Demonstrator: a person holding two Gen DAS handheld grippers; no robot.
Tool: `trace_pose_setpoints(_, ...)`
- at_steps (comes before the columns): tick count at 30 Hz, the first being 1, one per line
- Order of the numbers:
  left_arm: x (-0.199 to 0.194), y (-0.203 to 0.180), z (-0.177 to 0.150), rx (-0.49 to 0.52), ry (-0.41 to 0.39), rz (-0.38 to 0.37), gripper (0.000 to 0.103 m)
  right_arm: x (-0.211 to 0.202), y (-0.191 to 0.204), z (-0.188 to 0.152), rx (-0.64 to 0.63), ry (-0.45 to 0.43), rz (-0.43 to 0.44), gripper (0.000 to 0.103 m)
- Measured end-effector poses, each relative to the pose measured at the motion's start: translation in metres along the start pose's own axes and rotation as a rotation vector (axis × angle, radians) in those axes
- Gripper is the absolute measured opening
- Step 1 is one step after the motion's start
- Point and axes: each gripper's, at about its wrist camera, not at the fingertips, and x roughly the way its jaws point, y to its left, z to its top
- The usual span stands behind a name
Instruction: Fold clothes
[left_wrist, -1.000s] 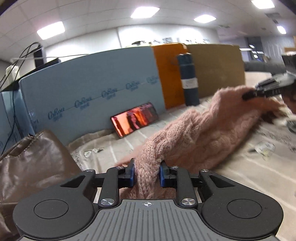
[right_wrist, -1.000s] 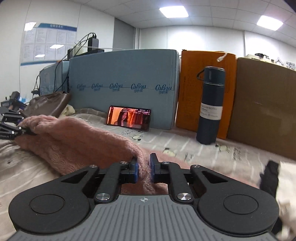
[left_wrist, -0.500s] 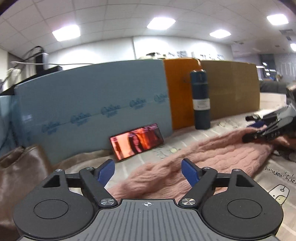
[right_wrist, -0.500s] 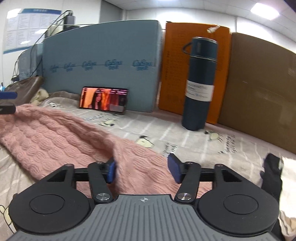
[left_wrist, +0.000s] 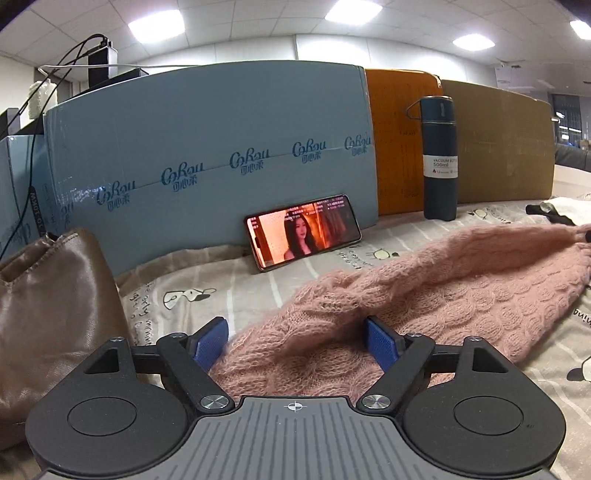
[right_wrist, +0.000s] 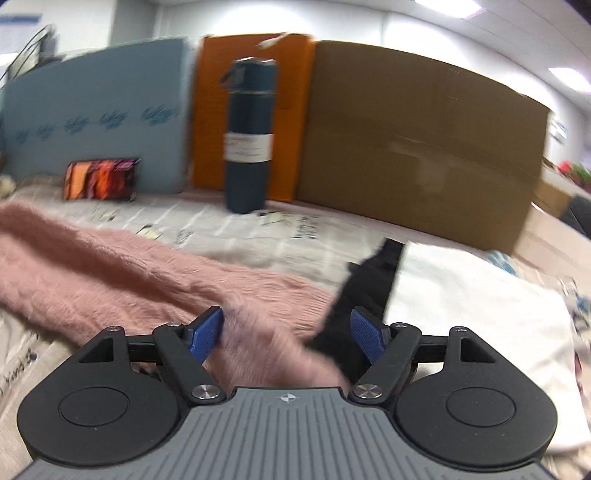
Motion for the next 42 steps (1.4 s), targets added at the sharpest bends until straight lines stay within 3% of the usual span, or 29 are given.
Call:
trace_pose_setpoints(2, 0.001, -0.001, 0.000, -0.001, -0.004, -0.006, 0.082, 0.000, -0.007, -0.003, 0.061, -0.003, 0.002, 0.058)
trace_pose_setpoints(4, 0.001, -0.002, 0.000, 0.001, -0.009, -0.014, 0.082, 0.002, -0.010, -0.005, 0.087, 0.008, 0.016, 0.027)
trace_pose_setpoints(5, 0.000, -0.002, 0.000, 0.003, -0.012, -0.019, 0.081, 0.004, -0.009, -0.005, 0.083, 0.011, -0.002, 0.017)
trace_pose_setpoints(6, 0.000, -0.003, 0.000, 0.004, -0.016, -0.028, 0.073, 0.005, -0.007, -0.003, 0.073, 0.008, -0.020, 0.009)
trace_pose_setpoints(7, -0.001, -0.003, 0.000, 0.004, -0.021, -0.040, 0.060, 0.006, -0.005, 0.000, 0.069, -0.002, -0.031, 0.008)
trace_pose_setpoints(8, -0.002, -0.002, 0.000, -0.001, -0.024, -0.048, 0.031, 0.005, -0.005, 0.003, 0.068, -0.020, -0.037, 0.008)
trace_pose_setpoints(9, -0.002, 0.000, 0.000, -0.013, -0.025, -0.052, 0.024, 0.004, -0.004, 0.007, 0.066, -0.044, -0.048, 0.008)
trace_pose_setpoints(11, -0.003, 0.004, -0.001, -0.040, -0.031, -0.055, 0.019, 0.001, -0.002, 0.020, 0.064, -0.105, -0.067, 0.008)
trace_pose_setpoints(15, -0.007, 0.016, 0.002, -0.095, -0.070, -0.006, 0.014, 0.007, -0.001, 0.046, 0.079, -0.173, -0.100, 0.008)
trace_pose_setpoints(21, 0.006, 0.023, 0.001, -0.126, -0.012, -0.017, 0.018, 0.058, -0.006, 0.051, 0.088, 0.000, -0.137, 0.008)
trace_pose_setpoints(22, 0.005, 0.023, 0.001, -0.127, -0.014, -0.021, 0.020, 0.066, -0.007, 0.048, 0.083, 0.025, -0.147, 0.008)
trace_pose_setpoints(24, 0.003, 0.025, 0.000, -0.132, -0.027, -0.029, 0.039, 0.075, -0.013, 0.043, 0.103, 0.070, -0.152, 0.008)
trace_pose_setpoints(25, 0.001, 0.025, -0.001, -0.133, -0.042, -0.030, 0.056, 0.074, -0.015, 0.042, 0.118, 0.072, -0.158, 0.012)
trace_pose_setpoints(26, -0.002, 0.025, 0.000, -0.130, -0.067, -0.040, 0.067, 0.070, -0.017, 0.041, 0.137, 0.058, -0.159, 0.017)
trace_pose_setpoints(27, -0.006, 0.025, 0.003, -0.123, -0.095, -0.056, 0.072, 0.065, -0.020, 0.041, 0.161, 0.043, -0.156, 0.037)
trace_pose_setpoints(28, -0.010, 0.024, 0.006, -0.116, -0.123, -0.072, 0.074, 0.057, -0.021, 0.042, 0.193, 0.018, -0.146, 0.065)
trace_pose_setpoints(30, -0.013, 0.020, 0.015, -0.089, -0.154, -0.136, 0.085, 0.038, -0.020, 0.042, 0.233, -0.050, -0.109, 0.086)
trace_pose_setpoints(33, 0.003, 0.005, 0.036, 0.000, -0.119, -0.267, 0.088, 0.019, -0.009, 0.043, 0.251, -0.090, -0.094, 0.088)
trace_pose_setpoints(35, 0.025, -0.005, 0.048, 0.043, -0.056, -0.334, 0.087, 0.015, 0.000, 0.039, 0.267, -0.065, -0.091, 0.088)
trace_pose_setpoints(36, 0.037, -0.010, 0.052, 0.055, -0.013, -0.369, 0.083, 0.013, 0.005, 0.036, 0.273, -0.059, -0.091, 0.088)
trace_pose_setpoints(37, 0.050, -0.015, 0.053, 0.063, 0.034, -0.414, 0.073, 0.009, 0.009, 0.033, 0.280, -0.058, -0.096, 0.088)
trace_pose_setpoints(38, 0.061, -0.018, 0.051, 0.071, 0.076, -0.447, 0.034, 0.006, 0.013, 0.029, 0.290, -0.057, -0.101, 0.088)
trace_pose_setpoints(39, 0.068, -0.020, 0.048, 0.071, 0.099, -0.453, 0.012, 0.002, 0.014, 0.026, 0.303, -0.053, -0.105, 0.088)
trace_pose_setpoints(42, 0.069, -0.022, 0.039, 0.079, 0.077, -0.404, 0.008, -0.011, 0.016, 0.012, 0.360, -0.044, -0.070, 0.088)
